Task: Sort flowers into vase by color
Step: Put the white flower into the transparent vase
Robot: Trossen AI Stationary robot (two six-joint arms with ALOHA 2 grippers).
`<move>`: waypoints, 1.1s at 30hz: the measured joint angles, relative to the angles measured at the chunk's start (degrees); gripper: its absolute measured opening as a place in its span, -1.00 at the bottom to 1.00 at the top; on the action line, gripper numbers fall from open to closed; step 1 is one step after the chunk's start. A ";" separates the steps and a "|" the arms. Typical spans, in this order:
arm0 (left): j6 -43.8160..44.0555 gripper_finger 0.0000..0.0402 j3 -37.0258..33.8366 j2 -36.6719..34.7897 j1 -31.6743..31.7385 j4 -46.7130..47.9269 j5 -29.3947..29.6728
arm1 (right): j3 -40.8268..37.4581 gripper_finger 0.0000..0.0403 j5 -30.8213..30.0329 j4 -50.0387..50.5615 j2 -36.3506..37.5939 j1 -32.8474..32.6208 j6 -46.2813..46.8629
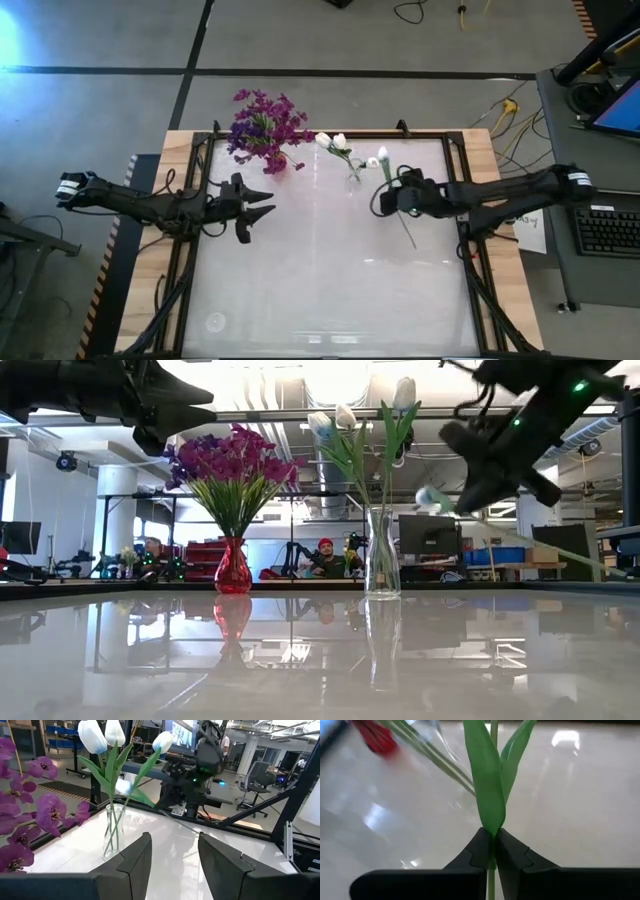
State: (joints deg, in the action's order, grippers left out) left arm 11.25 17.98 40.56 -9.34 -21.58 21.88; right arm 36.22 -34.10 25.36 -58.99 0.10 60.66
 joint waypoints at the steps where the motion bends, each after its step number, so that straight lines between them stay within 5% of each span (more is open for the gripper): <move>1: -0.05 -0.26 0.00 0.00 0.00 0.02 -0.01 | -0.51 -0.92 -1.72 -1.67 1.04 -1.21 0.20; 7: -2.96 -0.26 0.00 0.28 0.00 0.20 -0.03 | -4.04 -0.92 -20.95 -23.14 1.59 -9.75 -5.98; 12: -5.39 -0.26 0.00 0.23 0.00 0.12 -0.01 | -4.44 -0.92 -39.39 -41.30 -1.26 -12.59 -22.17; 17: -7.96 -0.26 0.00 0.63 0.01 -0.14 0.01 | -3.66 -0.92 -49.20 -57.37 -2.63 -10.43 -41.06; 19: -9.12 -0.26 0.00 0.66 0.02 -0.13 0.03 | -3.59 -0.92 -46.89 -64.03 -2.63 -7.76 -46.16; 24: -11.86 -0.26 0.00 0.96 0.09 -2.39 0.74 | -3.57 -0.92 -26.83 -80.46 -3.36 0.13 -52.98; 33: -13.77 -0.26 0.00 1.20 0.09 -4.20 0.75 | -3.55 -0.92 -9.74 -91.46 -3.91 11.40 -56.18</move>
State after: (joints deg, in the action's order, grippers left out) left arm -2.52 17.98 41.76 -9.26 -25.79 22.63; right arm 32.67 -43.83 -66.10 -62.90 11.50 4.47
